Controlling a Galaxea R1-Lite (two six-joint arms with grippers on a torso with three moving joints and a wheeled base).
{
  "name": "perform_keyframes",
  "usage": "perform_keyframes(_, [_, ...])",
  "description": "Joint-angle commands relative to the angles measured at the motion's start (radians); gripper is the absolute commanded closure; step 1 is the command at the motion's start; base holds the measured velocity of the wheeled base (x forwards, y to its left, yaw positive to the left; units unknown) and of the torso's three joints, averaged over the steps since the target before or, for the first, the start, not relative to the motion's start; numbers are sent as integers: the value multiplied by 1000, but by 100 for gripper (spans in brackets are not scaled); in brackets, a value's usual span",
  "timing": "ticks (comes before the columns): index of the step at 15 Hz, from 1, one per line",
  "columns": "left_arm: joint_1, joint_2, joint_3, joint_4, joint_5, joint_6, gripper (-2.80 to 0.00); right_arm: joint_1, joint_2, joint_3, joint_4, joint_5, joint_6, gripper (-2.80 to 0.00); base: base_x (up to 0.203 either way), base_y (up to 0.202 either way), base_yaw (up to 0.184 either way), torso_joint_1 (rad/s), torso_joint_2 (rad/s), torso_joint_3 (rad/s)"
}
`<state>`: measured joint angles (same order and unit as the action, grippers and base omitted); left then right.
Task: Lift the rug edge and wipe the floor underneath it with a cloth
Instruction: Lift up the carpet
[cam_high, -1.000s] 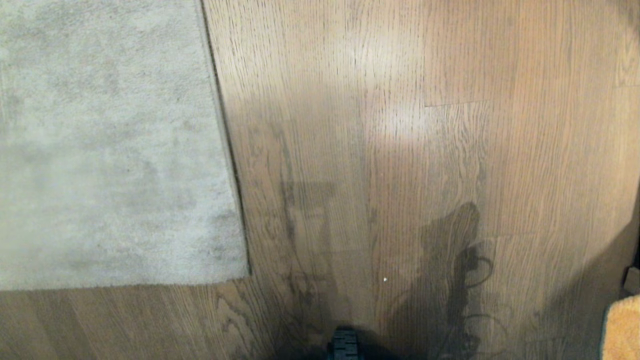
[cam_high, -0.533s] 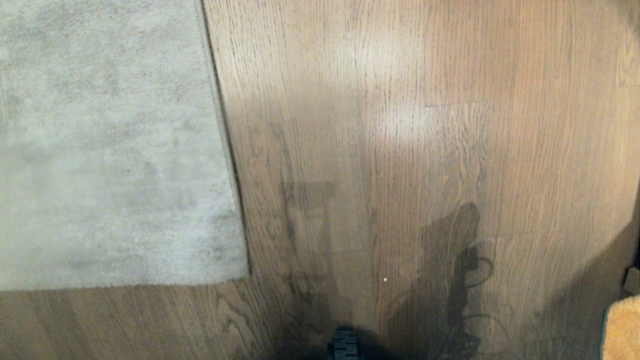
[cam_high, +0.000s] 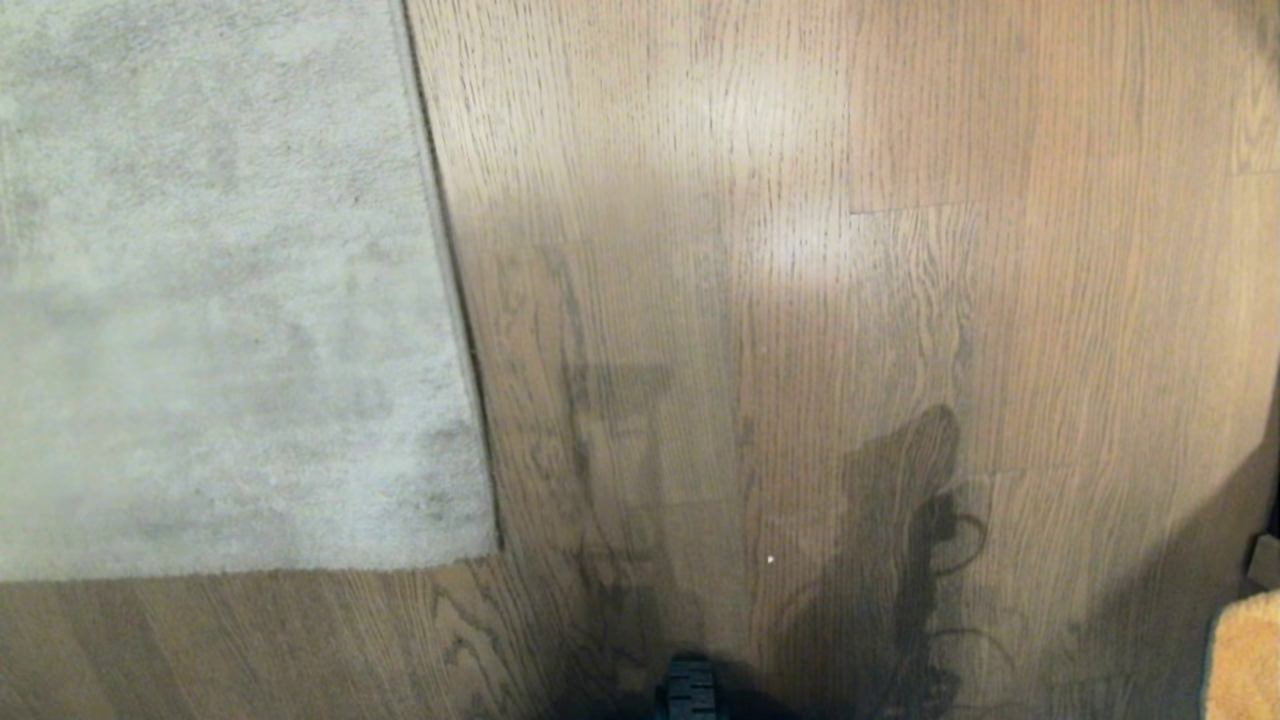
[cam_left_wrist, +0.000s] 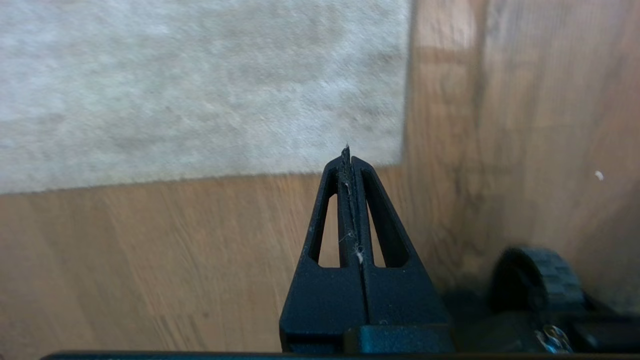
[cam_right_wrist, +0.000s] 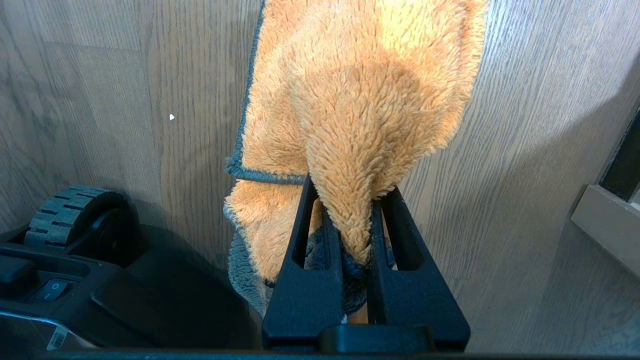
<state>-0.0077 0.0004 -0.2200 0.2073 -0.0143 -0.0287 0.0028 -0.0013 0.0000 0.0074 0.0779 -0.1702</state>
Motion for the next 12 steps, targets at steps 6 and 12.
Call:
perform_keyframes(6, [-2,212,-30,11,-74,3,0,0,1,0,0,0,-2,0,0,0,0,0,0,0])
perform_keyframes(12, [59,262,31,35,-111,6,0,0,1,0,0,0,-2,0,0,0,0,0,0,0])
